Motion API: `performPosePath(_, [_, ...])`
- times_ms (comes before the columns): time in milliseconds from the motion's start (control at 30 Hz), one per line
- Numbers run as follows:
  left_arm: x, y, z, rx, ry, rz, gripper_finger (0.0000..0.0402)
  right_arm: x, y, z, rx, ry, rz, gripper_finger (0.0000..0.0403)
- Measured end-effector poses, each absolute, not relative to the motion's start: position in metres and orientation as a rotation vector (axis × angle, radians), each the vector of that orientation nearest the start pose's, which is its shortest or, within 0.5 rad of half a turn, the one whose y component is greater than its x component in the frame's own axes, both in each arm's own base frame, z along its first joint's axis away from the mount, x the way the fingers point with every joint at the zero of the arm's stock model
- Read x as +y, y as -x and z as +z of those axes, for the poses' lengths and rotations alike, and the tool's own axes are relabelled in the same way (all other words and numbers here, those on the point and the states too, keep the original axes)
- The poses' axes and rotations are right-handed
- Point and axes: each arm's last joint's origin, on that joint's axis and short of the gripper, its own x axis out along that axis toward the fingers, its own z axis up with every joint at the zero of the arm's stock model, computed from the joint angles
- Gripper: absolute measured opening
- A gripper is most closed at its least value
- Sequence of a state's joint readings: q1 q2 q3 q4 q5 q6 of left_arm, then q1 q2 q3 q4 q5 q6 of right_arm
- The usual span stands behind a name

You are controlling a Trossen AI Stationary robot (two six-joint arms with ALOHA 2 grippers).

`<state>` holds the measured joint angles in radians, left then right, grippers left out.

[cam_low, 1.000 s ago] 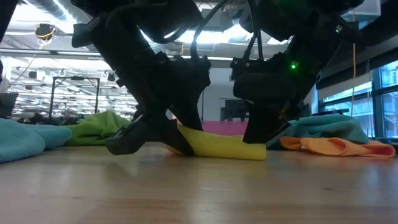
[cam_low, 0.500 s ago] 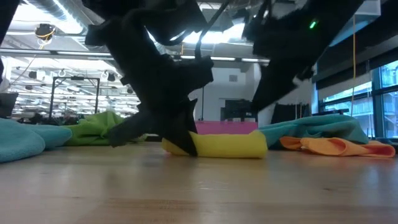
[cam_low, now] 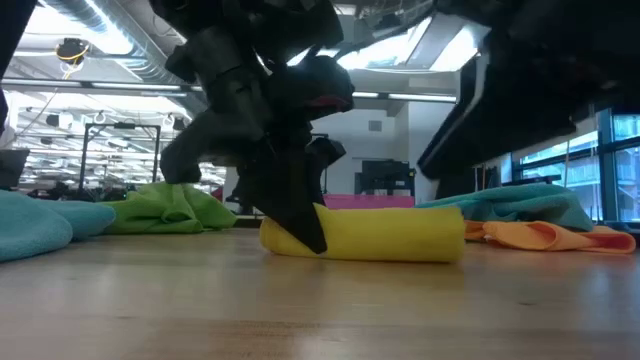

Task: Roll microfiber towels into tight, uniform cylinder then place into a basket
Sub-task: Roll the yellow microfiber cloth

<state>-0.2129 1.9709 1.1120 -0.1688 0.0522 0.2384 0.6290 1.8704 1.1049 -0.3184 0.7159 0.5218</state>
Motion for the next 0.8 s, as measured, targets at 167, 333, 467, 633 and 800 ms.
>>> performPosePath(167, [-0.077,-0.370,0.117,0.994,-0.217,-0.414,0.0002,0.199,-0.302,0.132,0.815,0.222,-0.287,0.0263])
performPosePath(333, [-0.071,-0.371,0.117,0.998,-0.144,-0.449,0.0002,0.200,-0.303,0.119,0.842,0.272,-0.285,0.0290])
performPosePath(467, [-0.069,-0.371,0.117,0.998,-0.121,-0.472,0.0002,0.199,-0.303,0.117,0.835,0.299,-0.303,0.0278])
performPosePath(633, [-0.069,-0.371,0.117,0.997,-0.116,-0.478,0.0002,0.200,-0.304,0.116,0.835,0.335,-0.285,0.0234])
performPosePath(800, [-0.069,-0.371,0.117,0.996,-0.116,-0.479,0.0002,0.201,-0.306,0.107,0.844,0.360,-0.272,0.0184])
